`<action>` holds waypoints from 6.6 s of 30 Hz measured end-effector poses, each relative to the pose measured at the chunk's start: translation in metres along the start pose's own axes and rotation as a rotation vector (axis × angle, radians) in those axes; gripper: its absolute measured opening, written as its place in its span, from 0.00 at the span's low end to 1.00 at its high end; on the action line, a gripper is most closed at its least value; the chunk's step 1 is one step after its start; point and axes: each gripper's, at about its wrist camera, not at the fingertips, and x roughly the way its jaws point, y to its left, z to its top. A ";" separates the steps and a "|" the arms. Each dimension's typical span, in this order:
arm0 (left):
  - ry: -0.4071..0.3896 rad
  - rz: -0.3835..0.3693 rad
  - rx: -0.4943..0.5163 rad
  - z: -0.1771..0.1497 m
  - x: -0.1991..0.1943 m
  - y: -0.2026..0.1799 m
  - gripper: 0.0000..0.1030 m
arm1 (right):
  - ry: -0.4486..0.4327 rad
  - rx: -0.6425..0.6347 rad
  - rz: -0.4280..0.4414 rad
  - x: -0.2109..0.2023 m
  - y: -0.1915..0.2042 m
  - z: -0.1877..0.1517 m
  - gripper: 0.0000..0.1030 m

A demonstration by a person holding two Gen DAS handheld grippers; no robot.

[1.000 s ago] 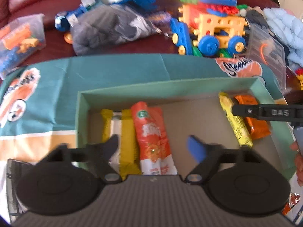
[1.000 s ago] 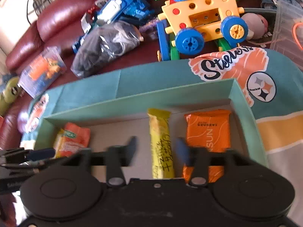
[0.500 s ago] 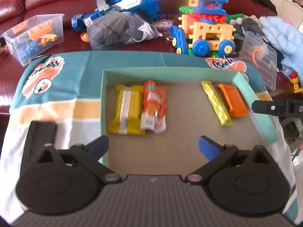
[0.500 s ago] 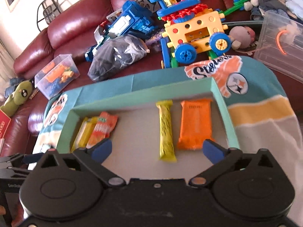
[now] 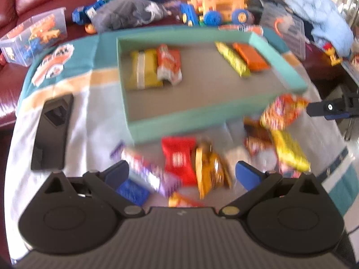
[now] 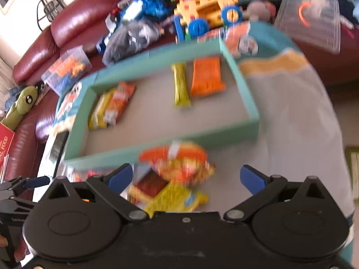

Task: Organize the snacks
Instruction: 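Grasp the red Skittles bag with the left tool while the right tool grasps the yellow biscuit pack, then lower both packs into the teal tray and open both tools, then grasp the striped wafer pack with the right tool while the left tool grasps the blue cracker pack, then carry both held packs toward the teal tray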

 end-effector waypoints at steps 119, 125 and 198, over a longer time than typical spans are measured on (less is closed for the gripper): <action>-0.021 0.114 -0.198 -0.003 0.004 0.082 1.00 | -0.198 -0.044 -0.020 0.001 0.007 0.016 0.67; 0.061 0.111 -0.121 -0.028 0.023 0.083 1.00 | -0.084 -0.055 0.018 0.028 0.016 0.013 0.20; -0.123 -0.050 -0.124 0.062 -0.009 0.042 0.13 | -0.152 -0.077 0.071 0.007 0.009 0.045 0.38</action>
